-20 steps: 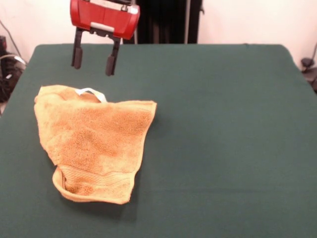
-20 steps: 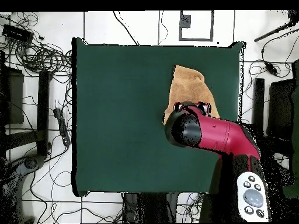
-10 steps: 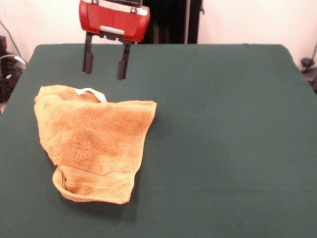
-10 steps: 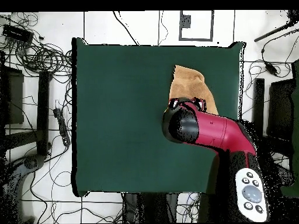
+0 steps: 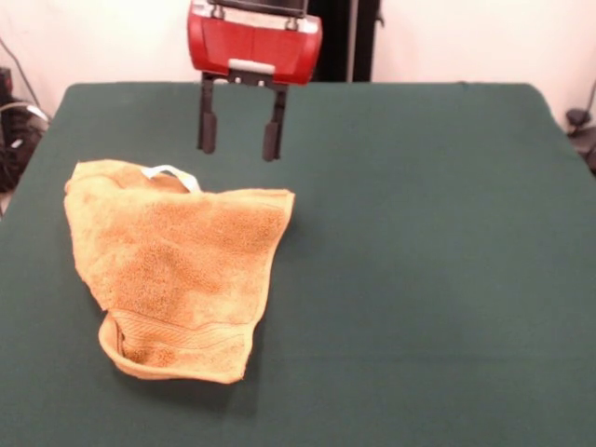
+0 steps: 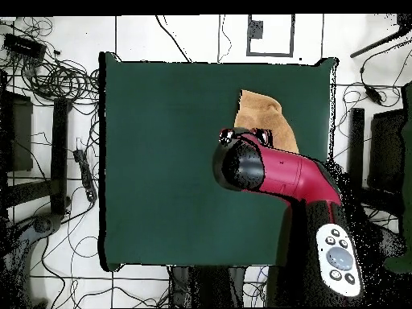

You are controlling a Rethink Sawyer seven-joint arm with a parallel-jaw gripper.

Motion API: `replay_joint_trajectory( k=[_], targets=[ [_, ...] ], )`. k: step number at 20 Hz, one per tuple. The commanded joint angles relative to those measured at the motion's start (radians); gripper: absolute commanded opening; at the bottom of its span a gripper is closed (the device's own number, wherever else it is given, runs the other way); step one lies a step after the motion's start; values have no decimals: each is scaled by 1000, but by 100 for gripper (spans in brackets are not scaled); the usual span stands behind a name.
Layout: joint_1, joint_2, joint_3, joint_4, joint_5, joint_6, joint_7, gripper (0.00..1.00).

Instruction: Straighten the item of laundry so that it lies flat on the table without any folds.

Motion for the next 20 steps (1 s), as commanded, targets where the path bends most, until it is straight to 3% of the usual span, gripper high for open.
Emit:
replay_joint_trajectory(
  k=[1, 8, 20],
  targets=[
    [2, 82, 152, 105, 57, 46, 139, 100],
    [-9, 86, 176, 125, 78, 61, 136, 100],
    [23, 93, 147, 140, 162, 247, 171, 100]
  ],
)
